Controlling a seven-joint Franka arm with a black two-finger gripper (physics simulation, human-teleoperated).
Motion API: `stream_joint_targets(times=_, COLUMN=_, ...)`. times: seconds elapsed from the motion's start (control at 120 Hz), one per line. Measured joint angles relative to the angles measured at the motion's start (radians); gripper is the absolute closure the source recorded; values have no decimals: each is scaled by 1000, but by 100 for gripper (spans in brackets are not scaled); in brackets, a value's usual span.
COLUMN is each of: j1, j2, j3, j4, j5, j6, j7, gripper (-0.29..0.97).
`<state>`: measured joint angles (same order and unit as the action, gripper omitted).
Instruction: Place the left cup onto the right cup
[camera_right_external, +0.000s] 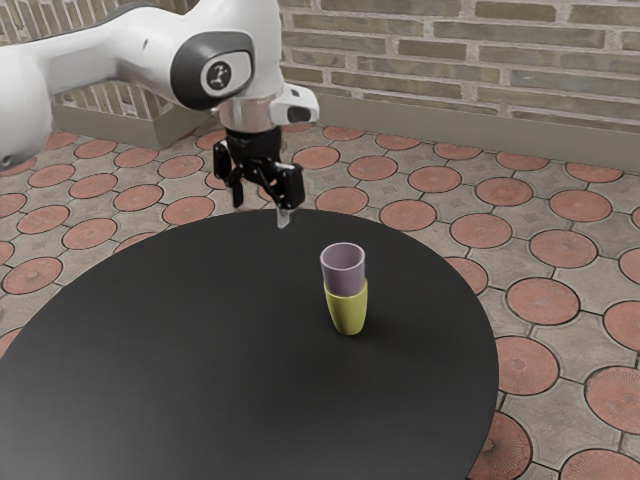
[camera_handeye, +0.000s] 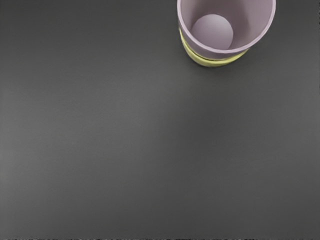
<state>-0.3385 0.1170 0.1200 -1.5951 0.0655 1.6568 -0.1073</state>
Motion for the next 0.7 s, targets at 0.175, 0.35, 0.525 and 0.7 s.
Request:
stream_joint_targets(times=0.175, j1=-1, j2=-31, j3=11, j4=-12, j5=-2, j6=-12, j7=23, gripper=0)
stream_joint_targets(times=0.35, j1=-1, j2=-68, j3=16, j4=-26, j5=5, j6=-27, j7=41, gripper=0)
stream_joint_targets(times=0.525, j1=2, j2=-99, j3=17, j4=-48, j5=14, j6=-37, j7=54, gripper=0)
stream_joint_targets(times=0.7, j1=6, j2=-111, j3=17, j4=-57, j5=17, j6=-41, j7=64, gripper=0)
